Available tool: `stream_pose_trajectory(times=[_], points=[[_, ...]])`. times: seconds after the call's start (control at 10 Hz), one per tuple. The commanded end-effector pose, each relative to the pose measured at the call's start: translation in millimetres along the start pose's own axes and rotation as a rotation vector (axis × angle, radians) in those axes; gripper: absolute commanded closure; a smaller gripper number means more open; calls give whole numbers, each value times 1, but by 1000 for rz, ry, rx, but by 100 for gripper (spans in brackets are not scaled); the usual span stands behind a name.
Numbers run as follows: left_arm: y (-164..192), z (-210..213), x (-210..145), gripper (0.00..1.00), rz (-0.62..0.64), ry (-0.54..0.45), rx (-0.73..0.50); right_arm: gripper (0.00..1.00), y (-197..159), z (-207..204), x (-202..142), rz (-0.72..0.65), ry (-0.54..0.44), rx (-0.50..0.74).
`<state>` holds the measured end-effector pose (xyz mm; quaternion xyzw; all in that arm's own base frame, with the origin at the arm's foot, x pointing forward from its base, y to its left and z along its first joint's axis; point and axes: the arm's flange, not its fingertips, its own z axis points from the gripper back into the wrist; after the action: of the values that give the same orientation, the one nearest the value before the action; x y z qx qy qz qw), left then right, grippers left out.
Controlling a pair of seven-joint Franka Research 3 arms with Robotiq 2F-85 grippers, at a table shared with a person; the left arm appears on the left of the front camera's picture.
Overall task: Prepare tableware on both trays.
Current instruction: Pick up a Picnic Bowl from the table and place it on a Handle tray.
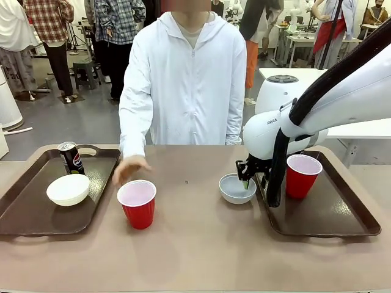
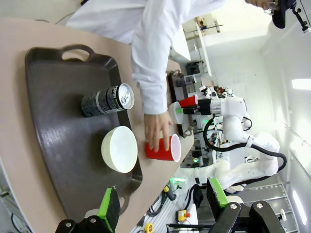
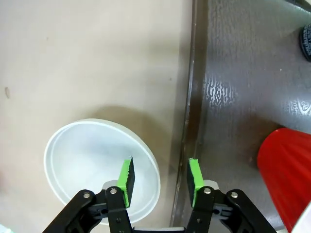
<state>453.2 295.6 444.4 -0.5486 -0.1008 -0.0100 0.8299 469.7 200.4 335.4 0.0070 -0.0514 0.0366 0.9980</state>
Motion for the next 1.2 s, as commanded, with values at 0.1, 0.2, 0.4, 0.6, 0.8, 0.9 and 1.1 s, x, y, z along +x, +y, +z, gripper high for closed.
stream_pose_trajectory(times=[0.1,0.2,0.4,0.6,0.8,0.9,1.1], points=[[-2,0,-2,5,1,-6,7,58,8,-3,8,-30,-23,-33],[-2,0,-2,5,1,-6,7,90,8,-2,8,-33,-23,-38],[-2,0,-2,5,1,-6,7,100,10,5,7,-34,-37,-60],[-2,0,-2,5,1,-6,7,100,12,20,5,-23,-75,-99],[-2,0,-2,5,1,-6,7,100,12,20,5,-28,-68,-108],[-2,0,-2,5,1,-6,7,100,10,19,4,-31,-62,-113],[-2,0,-2,5,1,-6,7,100,10,25,3,-27,-53,-93]])
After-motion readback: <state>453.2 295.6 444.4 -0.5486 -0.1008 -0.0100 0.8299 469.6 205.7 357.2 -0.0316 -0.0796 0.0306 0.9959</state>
